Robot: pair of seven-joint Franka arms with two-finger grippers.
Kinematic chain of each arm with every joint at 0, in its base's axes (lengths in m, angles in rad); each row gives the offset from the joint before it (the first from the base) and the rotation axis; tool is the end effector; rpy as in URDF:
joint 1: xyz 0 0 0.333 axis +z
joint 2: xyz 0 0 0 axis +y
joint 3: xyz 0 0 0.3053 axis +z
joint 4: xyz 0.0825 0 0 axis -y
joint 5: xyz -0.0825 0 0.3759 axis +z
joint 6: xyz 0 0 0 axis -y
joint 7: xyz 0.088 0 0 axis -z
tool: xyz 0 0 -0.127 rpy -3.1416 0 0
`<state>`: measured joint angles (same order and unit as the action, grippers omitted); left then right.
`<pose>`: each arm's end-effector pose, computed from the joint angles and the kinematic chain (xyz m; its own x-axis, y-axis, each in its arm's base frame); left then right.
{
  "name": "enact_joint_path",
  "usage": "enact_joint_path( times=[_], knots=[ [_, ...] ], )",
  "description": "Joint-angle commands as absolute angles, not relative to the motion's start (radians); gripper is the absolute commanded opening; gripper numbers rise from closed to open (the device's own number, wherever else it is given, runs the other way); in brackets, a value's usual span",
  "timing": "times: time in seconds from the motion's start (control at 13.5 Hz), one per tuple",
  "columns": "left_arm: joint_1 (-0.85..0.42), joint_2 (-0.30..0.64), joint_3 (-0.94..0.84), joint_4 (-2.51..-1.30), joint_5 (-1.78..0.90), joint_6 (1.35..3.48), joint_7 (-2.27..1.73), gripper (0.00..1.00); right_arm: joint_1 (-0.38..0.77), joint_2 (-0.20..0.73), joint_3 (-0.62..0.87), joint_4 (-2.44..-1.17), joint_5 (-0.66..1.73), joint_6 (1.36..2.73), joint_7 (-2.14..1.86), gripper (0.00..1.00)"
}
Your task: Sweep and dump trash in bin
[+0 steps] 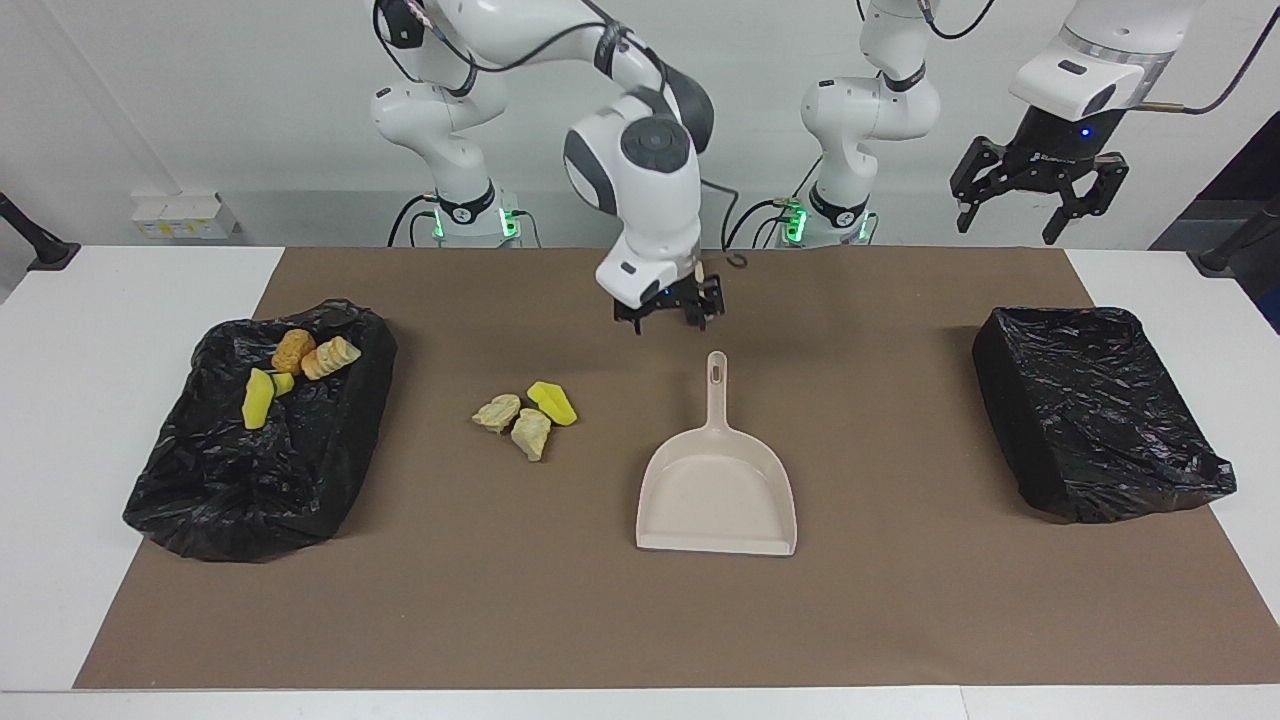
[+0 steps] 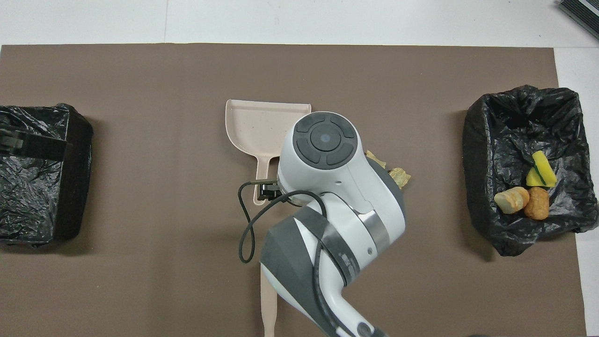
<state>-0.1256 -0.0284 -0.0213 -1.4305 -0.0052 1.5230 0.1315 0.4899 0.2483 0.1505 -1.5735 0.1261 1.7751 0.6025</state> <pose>0.5273 -0.0789 0.6695 0.9542 -0.2740 0.1202 -0.2747 -0.9615 -0.0113 0.4950 0.3759 0.4671 0.9917 0.0125 -0.1280 -0.0010 -0.9946 -0.1042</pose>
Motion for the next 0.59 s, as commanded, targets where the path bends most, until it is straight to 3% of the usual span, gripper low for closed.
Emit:
enact_joint_path(
  times=[0.0,0.37,0.52],
  knots=[
    [-0.138,-0.015,-0.029,-1.449,-0.002,1.597,0.123,1.0,0.511,0.074,0.158,-1.782,0.227,1.785,0.603,1.0],
    [-0.242,0.038,-0.029,-1.561,0.0,1.778,0.124,1.0,0.669,-0.202,0.158,-2.21,0.357,1.972,0.67,1.0],
    [-0.291,0.054,-0.028,-1.641,0.0,1.874,0.123,1.0,0.75,-0.206,0.158,-2.261,0.365,2.009,0.747,1.0]
  ],
)
